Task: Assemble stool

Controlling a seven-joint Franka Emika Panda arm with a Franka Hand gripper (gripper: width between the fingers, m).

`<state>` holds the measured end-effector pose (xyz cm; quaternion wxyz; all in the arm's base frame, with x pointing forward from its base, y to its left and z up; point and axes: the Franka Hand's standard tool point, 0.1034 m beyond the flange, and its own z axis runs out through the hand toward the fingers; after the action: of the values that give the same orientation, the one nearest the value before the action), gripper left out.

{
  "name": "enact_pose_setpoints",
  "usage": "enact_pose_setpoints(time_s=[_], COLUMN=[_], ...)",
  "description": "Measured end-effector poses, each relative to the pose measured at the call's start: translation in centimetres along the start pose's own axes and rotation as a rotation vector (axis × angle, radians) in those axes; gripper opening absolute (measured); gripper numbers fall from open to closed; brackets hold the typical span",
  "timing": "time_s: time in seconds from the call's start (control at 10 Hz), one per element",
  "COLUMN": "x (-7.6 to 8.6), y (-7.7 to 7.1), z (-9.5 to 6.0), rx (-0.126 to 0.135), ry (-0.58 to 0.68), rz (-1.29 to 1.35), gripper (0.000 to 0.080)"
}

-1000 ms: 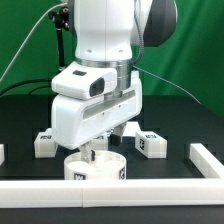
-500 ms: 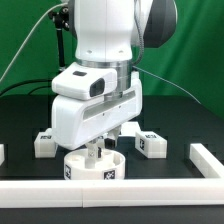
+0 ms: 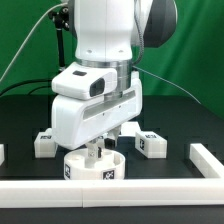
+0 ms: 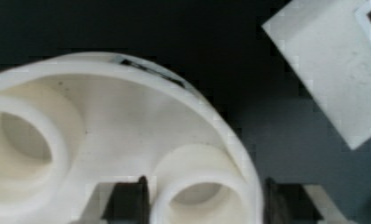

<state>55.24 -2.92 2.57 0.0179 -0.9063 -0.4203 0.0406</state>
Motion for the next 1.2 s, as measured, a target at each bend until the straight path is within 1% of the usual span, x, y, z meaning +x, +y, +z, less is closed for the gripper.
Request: enact_pose_setpoints(time_s=[0.2,0.3,0.4,0.6,0.7,0.8,0.9,1.0,1.2], x=[0.0,0.3,1.4,4.6,6.3,7.7,8.6,8.1,8.1], y=[0.0,0.0,-0.3,-1.7,-2.6,-3.4,-3.7,-3.5,-3.5], z=[0.0,0.0,-0.1,-0.6,-1.0,-1.1,-1.2,-1.0,-1.0], rx=[0.0,0.0,-0.001,0.0,-0.003,-0.001,-0.002,0.0,0.001], ry=[0.0,0.002,0.011,0.04,0.054,0.064,0.07,0.067,0.066], rz=[0.0,-0.004,-0.021,-0.065,-0.077,-0.097,-0.109,-0.105,-0.104], gripper=[0.0305,0.0305,0.0307,0.0307,0.0307,0.0307,0.0307,0.0307,0.0307])
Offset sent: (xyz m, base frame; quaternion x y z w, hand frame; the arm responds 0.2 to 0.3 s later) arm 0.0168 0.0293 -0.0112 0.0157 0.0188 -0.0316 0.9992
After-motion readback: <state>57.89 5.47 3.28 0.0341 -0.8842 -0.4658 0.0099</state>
